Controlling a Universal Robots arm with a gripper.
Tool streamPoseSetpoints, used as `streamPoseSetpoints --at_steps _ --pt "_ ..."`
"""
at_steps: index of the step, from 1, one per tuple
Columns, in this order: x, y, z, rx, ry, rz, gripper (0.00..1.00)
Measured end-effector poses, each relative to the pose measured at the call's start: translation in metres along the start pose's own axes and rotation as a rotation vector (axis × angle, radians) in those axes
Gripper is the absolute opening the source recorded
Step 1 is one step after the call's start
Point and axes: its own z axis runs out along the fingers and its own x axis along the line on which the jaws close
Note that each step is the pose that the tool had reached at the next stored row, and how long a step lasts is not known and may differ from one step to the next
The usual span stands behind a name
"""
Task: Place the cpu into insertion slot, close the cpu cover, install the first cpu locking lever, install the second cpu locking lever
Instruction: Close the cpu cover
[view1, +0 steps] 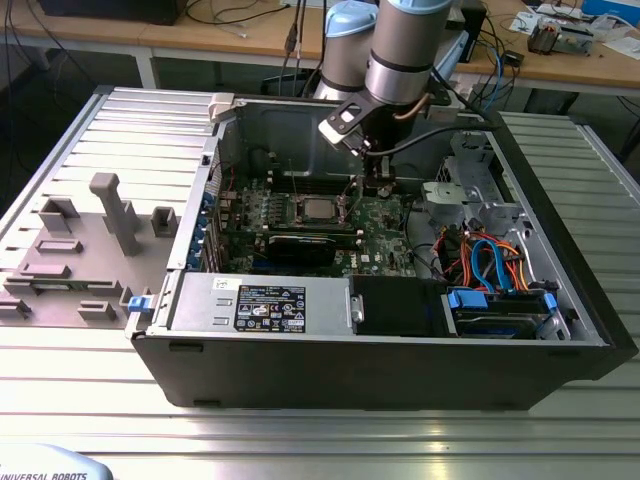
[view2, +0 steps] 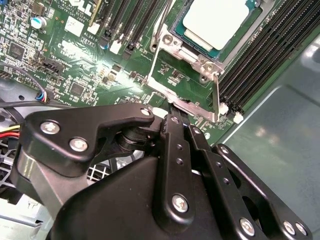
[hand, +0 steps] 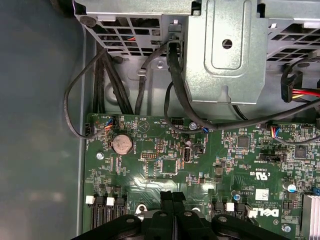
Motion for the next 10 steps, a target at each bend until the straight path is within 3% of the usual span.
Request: streamPoseSetpoints --at_steps 10 --pt "0.0001 -0.0024 0.0 0.0 0.0 0.0 0.11"
